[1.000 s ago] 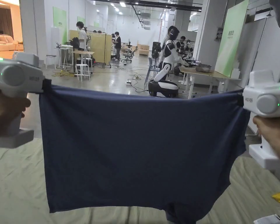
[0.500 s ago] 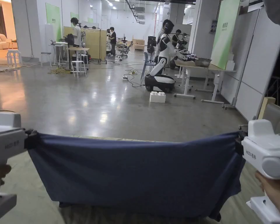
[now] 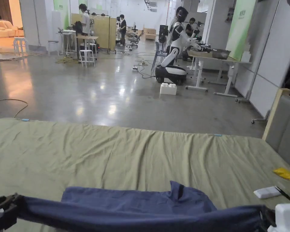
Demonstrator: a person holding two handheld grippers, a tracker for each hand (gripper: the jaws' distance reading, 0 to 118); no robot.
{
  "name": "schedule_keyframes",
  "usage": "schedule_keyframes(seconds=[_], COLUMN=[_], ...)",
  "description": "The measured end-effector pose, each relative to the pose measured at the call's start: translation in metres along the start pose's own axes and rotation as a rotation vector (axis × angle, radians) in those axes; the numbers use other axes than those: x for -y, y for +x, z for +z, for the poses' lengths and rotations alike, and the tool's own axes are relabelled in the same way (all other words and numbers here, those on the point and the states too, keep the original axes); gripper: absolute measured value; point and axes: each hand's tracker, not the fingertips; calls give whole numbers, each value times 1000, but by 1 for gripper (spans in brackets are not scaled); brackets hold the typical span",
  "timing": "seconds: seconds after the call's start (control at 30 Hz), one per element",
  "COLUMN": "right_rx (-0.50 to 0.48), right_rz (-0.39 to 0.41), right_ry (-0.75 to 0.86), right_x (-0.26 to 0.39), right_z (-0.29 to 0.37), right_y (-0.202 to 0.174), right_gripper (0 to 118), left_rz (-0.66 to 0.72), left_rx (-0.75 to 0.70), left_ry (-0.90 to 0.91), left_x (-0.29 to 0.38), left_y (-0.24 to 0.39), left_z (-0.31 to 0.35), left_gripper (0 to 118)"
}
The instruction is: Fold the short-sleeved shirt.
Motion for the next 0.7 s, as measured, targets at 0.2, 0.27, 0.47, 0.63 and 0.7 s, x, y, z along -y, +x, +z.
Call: schedule_keyframes(seconds=[0.2,0.27,0.47,0.63,0.7], right_rx=[-25,-32,-78,-105,-119], right_rz=[10,37,63,138,169], right_ry=[-138,-166,-323,-423,-445], right_x=[69,87,134,160,167], right_z=[26,31,31,18,15], right_y=[-16,-21,-29,-40,-46], right_gripper=[0,0,0,0,1], left_rz=[-3,13,-94,-112,-111], left_rx=[8,-2,19,6,-10], left_ry=[-115,-160,-283,-355,-368], left_x=[75,96,147,173,177], left_y=[-4,-8,-10,-11,-12], left_z=[24,25,20,9,5], left_gripper=[6,6,6,6,7])
